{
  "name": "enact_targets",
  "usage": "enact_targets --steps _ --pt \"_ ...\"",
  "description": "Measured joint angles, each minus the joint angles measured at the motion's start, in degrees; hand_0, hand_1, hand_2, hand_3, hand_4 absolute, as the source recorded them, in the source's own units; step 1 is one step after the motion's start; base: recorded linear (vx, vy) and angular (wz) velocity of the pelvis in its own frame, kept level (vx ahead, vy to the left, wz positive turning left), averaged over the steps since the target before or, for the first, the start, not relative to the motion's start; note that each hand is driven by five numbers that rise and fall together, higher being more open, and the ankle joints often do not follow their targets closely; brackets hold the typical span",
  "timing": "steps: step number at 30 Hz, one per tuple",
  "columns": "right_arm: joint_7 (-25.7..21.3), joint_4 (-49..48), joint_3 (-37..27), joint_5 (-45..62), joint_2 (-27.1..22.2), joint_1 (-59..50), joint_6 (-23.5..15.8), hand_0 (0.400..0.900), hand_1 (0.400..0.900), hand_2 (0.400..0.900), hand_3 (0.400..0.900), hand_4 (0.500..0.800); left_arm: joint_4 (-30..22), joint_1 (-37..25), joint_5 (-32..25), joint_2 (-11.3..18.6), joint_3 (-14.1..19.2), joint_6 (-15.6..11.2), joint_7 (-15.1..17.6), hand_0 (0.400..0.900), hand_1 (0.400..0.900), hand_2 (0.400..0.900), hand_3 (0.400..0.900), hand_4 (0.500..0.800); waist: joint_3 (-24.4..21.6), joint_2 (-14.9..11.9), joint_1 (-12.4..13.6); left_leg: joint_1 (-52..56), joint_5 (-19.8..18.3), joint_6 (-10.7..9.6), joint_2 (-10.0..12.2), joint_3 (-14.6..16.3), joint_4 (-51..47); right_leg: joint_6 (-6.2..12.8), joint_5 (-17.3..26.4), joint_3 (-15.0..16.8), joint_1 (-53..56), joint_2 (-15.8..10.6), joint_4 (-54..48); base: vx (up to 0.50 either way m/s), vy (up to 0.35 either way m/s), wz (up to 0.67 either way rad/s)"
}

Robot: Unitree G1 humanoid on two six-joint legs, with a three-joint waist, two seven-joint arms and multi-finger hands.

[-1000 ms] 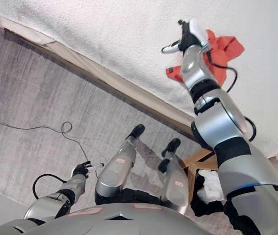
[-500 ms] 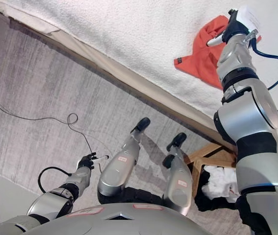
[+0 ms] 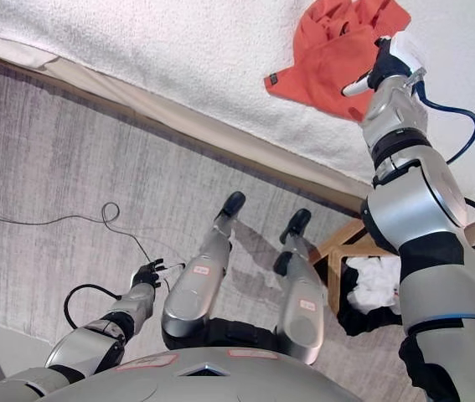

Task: Put the clothes on the bed into the basket.

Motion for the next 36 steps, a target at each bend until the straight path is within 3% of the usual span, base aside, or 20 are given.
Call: enact_targets --steps 5,17,18,19,20,26,36 --pt "0.0 -1.0 0.4 2.4 0.2 -0.4 -0.3 0.900 0.900 0.900 0.900 0.800 0.0 0.0 -0.8 -0.3 0.0 -0.1 -0.3 0.900 0.900 0.900 0.900 0.800 1.0 0.6 0.1 -2.2 1.0 -0.7 -0.1 -0.7 -0.9 -1.06 0.6 -0.8 -2.7 -0.1 1.1 0.02 -0.075 0.04" --pt "-1.0 -1.3 0.1 7.7 -2.1 -4.2 -0.5 0.900 0.900 0.900 0.900 0.800 -2.3 0.3 -3.5 -0.6 0.7 -2.0 -0.4 0.900 0.900 0.900 0.900 0.800 1.8 1.8 0.5 -6.0 2.4 -1.5 0.4 -3.4 -2.5 -1.05 -1.1 -3.0 -7.5 -0.9 4.4 0.00 -0.027 0.24" --pt "-1.1 -1.2 0.0 7.8 -2.9 -4.3 -0.5 0.759 0.759 0.759 0.759 0.715 -2.2 0.3 -3.5 -0.6 0.7 -2.1 -0.5 0.900 0.900 0.900 0.900 0.800 1.9 2.1 0.8 -6.2 2.7 -1.5 0.1 -3.8 -2.8 -0.90 -1.5 -3.2 -8.0 -1.1 5.2 0.02 0.003 0.11" --pt "-1.1 -1.2 -0.2 8.5 -4.3 -4.4 -0.5 0.531 0.531 0.531 0.531 0.579 -2.2 0.3 -3.5 -0.7 0.7 -2.1 -0.6 0.900 0.900 0.900 0.900 0.800 2.1 2.8 1.0 -6.3 2.9 -1.6 0.1 -4.6 -3.2 -1.09 -2.0 -4.0 -8.2 -1.6 6.0 0.02 0.001 0.10" --pt "-1.2 -1.2 -0.4 8.7 -4.7 -4.4 -0.5 0.400 0.400 0.400 0.400 0.500 -2.2 0.3 -3.5 -0.6 0.7 -2.1 -0.7 0.900 0.900 0.900 0.900 0.800 2.1 2.9 1.2 -6.3 2.9 -1.4 0.1 -4.7 -3.3 -1.00 -2.1 -4.2 -8.2 -1.7 6.2 0.03 0.009 0.10" --pt "-1.3 -0.3 -1.2 8.7 -8.4 -5.9 -0.5 0.400 0.400 0.400 0.400 0.500 -4.0 0.4 -3.5 -0.7 0.6 -2.2 -0.9 0.900 0.900 0.900 0.900 0.800 2.1 4.0 3.0 -6.1 3.2 -1.1 -0.5 -4.7 -3.6 -1.12 -2.7 -4.2 -8.8 -2.7 8.0 0.02 0.012 0.05" --pt "-1.2 0.5 -1.7 8.6 -8.2 -7.1 -1.7 0.400 0.400 0.400 0.400 0.500 -6.5 0.4 -3.5 -0.7 0.3 -2.3 -0.9 0.900 0.900 0.900 0.900 0.800 2.1 5.7 3.4 -4.9 4.4 -0.5 -1.8 -4.9 -3.6 -0.71 -3.3 -4.3 -8.1 -4.6 9.8 0.01 0.030 -0.03"
